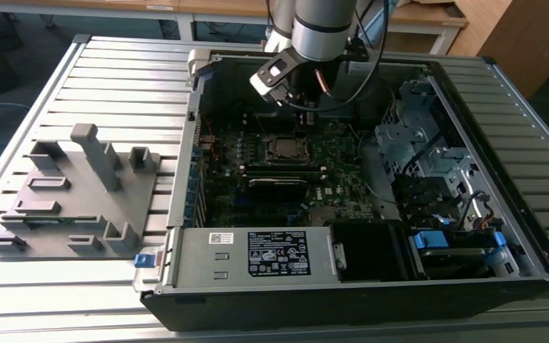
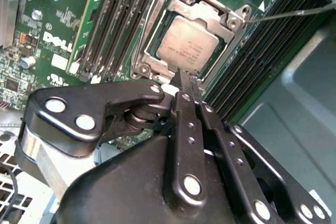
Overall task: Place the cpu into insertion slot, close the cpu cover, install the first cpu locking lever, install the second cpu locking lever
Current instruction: 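Close the cpu cover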
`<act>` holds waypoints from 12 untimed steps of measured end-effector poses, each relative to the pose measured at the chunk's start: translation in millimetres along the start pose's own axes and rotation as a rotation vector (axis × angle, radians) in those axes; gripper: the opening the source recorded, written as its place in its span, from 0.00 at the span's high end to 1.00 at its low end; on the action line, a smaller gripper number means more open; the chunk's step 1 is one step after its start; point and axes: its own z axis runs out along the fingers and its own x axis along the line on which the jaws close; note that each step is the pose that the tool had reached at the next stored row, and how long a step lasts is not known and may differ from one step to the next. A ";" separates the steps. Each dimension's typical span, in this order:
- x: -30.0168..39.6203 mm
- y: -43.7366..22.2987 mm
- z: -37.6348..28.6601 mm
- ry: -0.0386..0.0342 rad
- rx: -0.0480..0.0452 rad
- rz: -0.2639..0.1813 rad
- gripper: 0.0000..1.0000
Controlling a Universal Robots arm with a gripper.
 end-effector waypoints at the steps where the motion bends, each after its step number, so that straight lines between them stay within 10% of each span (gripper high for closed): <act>1: 0.0 -0.9 0.6 0.0000 0.0000 0.000 0.90; 12: -0.6 -14.4 6.4 -0.0002 0.0000 0.000 0.90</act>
